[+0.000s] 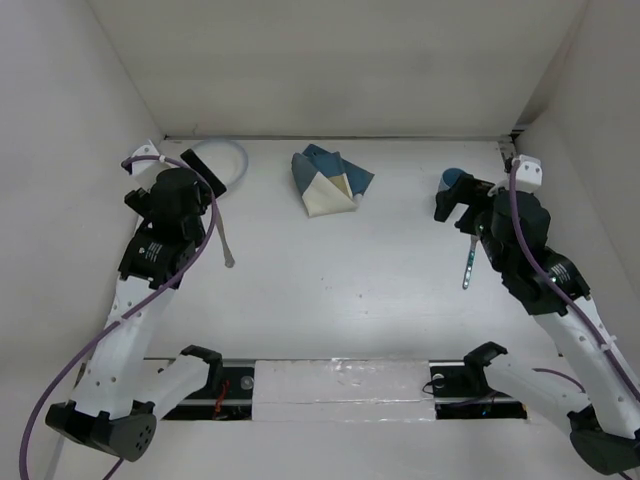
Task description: Set the dinner table for one person
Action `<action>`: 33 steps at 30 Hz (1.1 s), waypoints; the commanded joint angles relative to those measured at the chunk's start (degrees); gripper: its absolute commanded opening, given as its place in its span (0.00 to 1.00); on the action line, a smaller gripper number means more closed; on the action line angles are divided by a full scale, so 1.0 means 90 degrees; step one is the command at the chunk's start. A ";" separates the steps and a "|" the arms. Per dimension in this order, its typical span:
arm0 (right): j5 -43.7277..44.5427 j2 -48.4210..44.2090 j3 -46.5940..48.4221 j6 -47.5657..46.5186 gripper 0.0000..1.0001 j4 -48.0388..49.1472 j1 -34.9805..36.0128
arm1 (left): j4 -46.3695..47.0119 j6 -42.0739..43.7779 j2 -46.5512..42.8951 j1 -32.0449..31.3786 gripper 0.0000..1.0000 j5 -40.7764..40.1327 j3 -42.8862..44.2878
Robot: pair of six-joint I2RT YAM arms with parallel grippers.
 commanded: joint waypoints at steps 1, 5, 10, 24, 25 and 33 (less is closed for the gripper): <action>0.0251 -0.0214 -0.0004 0.0110 1.00 0.0187 -0.0029 | 0.0148 0.0023 -0.0101 -0.0016 1.00 0.0080 0.0023; 0.0027 -0.0283 -0.0228 0.0110 1.00 0.0566 -0.0029 | 0.0206 -0.0104 -0.0014 -0.0016 1.00 0.0819 0.0266; -0.0714 -0.0137 -0.0531 0.0110 1.00 0.1201 -0.0029 | 0.0422 -0.0357 0.0697 -0.0016 1.00 0.2003 0.0743; -0.2367 0.0303 -0.0776 0.0111 1.00 0.2404 0.0108 | 0.1039 -0.0379 0.6125 -0.0016 1.00 0.4134 0.4397; -0.2366 0.0303 -0.0776 0.0110 1.00 0.2346 0.0166 | 0.0786 -0.0252 0.6565 -0.0016 1.00 0.4278 0.4959; -0.2298 0.0303 -0.1107 0.0110 1.00 0.2345 0.0225 | -0.0117 -0.0446 0.8825 -0.0016 1.00 0.4739 0.6948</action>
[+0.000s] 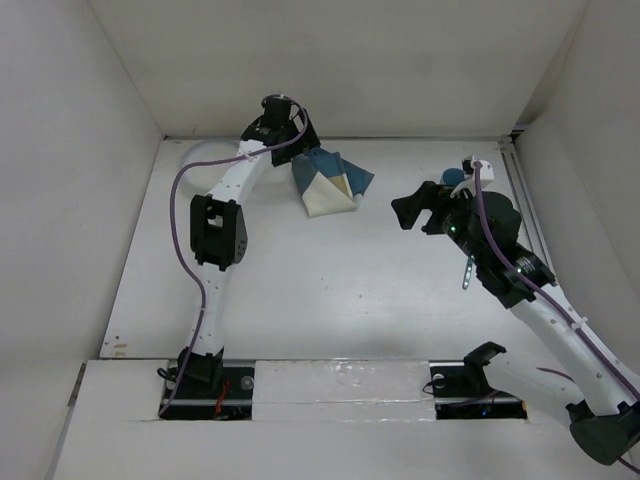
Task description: Set the dinner table for one person
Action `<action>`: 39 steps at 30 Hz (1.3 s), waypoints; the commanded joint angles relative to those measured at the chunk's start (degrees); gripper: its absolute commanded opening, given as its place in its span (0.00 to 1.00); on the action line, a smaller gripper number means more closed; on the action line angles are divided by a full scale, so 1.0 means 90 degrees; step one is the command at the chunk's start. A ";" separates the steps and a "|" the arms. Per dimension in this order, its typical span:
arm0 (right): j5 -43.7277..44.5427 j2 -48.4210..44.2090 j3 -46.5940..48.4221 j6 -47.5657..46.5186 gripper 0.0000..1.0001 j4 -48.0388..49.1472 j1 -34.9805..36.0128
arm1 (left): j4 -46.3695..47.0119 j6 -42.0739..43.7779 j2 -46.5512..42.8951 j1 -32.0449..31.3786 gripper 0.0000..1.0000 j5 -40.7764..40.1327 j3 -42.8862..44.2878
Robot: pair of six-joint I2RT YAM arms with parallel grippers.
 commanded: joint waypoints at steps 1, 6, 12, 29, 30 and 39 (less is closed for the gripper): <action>-0.0046 -0.0005 -0.0058 -0.0048 1.00 0.0354 0.0108 | -0.0305 -0.0065 -0.0226 -0.0014 1.00 0.0193 -0.0078; -0.0046 -0.0005 -0.0243 -0.0048 1.00 0.0558 0.0109 | -0.0178 -0.0192 -0.0295 -0.0014 1.00 0.0017 -0.0324; -0.0115 0.0190 -0.0244 -0.0048 1.00 0.0617 0.0109 | -0.0236 -0.0192 0.0096 -0.0014 0.84 0.0017 -0.0237; -0.0173 0.0375 -0.0127 -0.0048 1.00 0.0744 0.0167 | -0.0198 -0.0016 -0.0253 -0.0014 0.00 0.0153 -0.0118; -0.0173 0.0376 -0.0127 -0.0048 1.00 0.0812 0.0167 | -0.0081 -0.0084 -0.0439 -0.0014 0.00 0.0153 -0.0545; 0.0012 0.1507 -0.0205 -0.0048 1.00 0.1290 0.0167 | 0.1763 -0.0622 -0.3017 -0.0296 0.00 -0.0617 -0.4344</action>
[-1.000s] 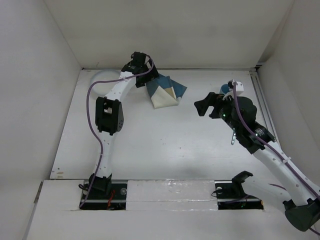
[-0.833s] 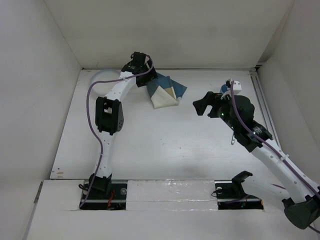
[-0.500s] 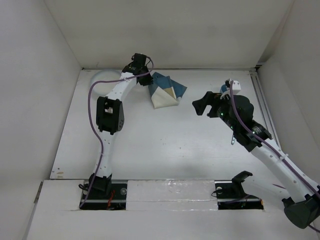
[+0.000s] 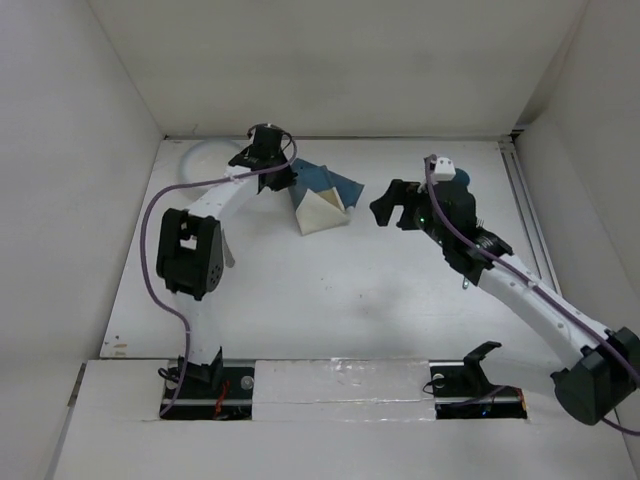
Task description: Set the dinner table for one person
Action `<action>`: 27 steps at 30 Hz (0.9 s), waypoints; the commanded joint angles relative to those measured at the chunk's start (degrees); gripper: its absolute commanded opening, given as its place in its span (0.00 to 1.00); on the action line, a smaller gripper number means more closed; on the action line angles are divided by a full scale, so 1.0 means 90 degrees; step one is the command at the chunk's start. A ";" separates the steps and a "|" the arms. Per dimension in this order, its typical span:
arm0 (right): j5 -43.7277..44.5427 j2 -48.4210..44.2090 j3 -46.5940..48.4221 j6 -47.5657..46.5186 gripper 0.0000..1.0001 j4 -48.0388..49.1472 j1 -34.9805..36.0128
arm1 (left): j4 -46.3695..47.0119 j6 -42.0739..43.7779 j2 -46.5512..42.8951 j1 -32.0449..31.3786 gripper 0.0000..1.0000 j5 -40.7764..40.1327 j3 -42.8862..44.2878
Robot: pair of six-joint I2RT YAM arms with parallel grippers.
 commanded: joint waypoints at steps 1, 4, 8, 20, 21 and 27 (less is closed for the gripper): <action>0.0092 0.0429 0.0074 -0.0048 1.00 0.0565 0.0046 | 0.0983 -0.0334 -0.1412 -0.0347 0.00 -0.0571 -0.1005; -0.0189 0.1122 0.0133 -0.0222 1.00 0.0984 0.0046 | 0.1442 -0.0570 -0.2077 -0.0427 0.00 -0.0671 -0.2157; -0.1155 0.2296 0.0612 -0.0506 1.00 0.1366 -0.0218 | 0.1668 -0.0726 -0.2675 -0.0515 0.47 -0.0446 -0.3360; -0.3862 0.5664 0.2640 -0.0702 0.99 0.2724 -0.1028 | 0.0780 -0.0794 -0.4325 -0.0954 1.00 -0.1098 -0.4425; -0.3863 0.5820 0.2827 -0.0702 0.99 0.2617 -0.1028 | 0.0634 -0.0794 -0.4462 -0.0954 1.00 -0.1178 -0.4426; -0.4293 0.6554 0.3775 -0.0643 0.90 0.2372 -0.1155 | -0.0001 -0.0600 -0.5224 -0.0954 1.00 -0.1753 -0.4367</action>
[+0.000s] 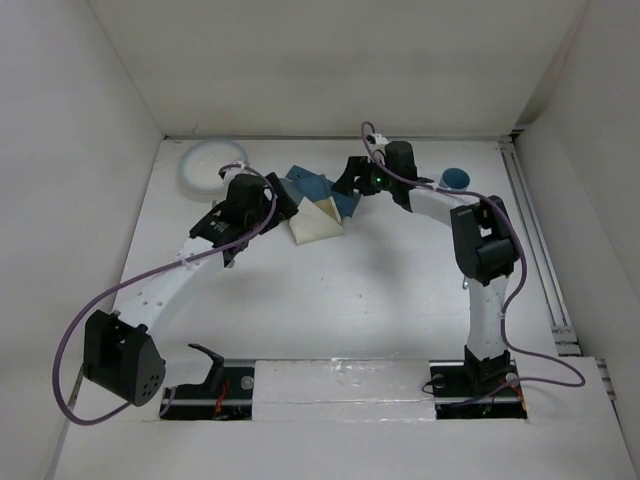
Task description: Set the dinner table for one person
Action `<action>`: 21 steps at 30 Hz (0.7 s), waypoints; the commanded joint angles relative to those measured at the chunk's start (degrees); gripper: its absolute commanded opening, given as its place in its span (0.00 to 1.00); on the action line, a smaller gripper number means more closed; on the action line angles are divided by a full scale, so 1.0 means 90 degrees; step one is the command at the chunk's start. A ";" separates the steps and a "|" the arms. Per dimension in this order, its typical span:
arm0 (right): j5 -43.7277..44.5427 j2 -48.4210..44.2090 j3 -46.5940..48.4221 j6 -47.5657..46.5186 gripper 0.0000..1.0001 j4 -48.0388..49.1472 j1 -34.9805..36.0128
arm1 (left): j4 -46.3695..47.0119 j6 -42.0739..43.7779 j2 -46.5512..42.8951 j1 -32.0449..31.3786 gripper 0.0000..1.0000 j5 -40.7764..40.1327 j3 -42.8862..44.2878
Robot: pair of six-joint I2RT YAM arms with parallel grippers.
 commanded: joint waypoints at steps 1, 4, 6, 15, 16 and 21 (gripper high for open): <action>-0.0265 -0.0032 0.0420 -0.0068 0.90 0.0429 -0.0026 | -0.0507 0.0129 -0.0350 0.0003 1.00 -0.0482 0.0050; -0.0174 0.0123 0.0944 -0.0321 0.91 0.0286 0.0042 | -0.0508 0.0266 -0.0527 0.0003 1.00 -0.0560 0.0050; -0.0330 0.0783 0.1676 -0.0458 0.91 -0.0561 0.0101 | -0.0508 0.0266 -0.0527 0.0003 1.00 -0.0502 0.0050; -0.1005 0.2379 0.4091 -0.0663 0.90 -0.1973 0.0101 | -0.0566 0.0393 -0.0527 0.0003 1.00 -0.0316 -0.0008; -0.1005 0.2380 0.4091 -0.0663 0.90 -0.1973 0.0101 | -0.0566 0.0393 -0.0527 0.0003 1.00 -0.0316 -0.0008; -0.1335 0.2780 0.4384 -0.0663 0.88 -0.2246 0.0169 | -0.0566 0.0452 -0.0468 0.0003 1.00 -0.0199 -0.0008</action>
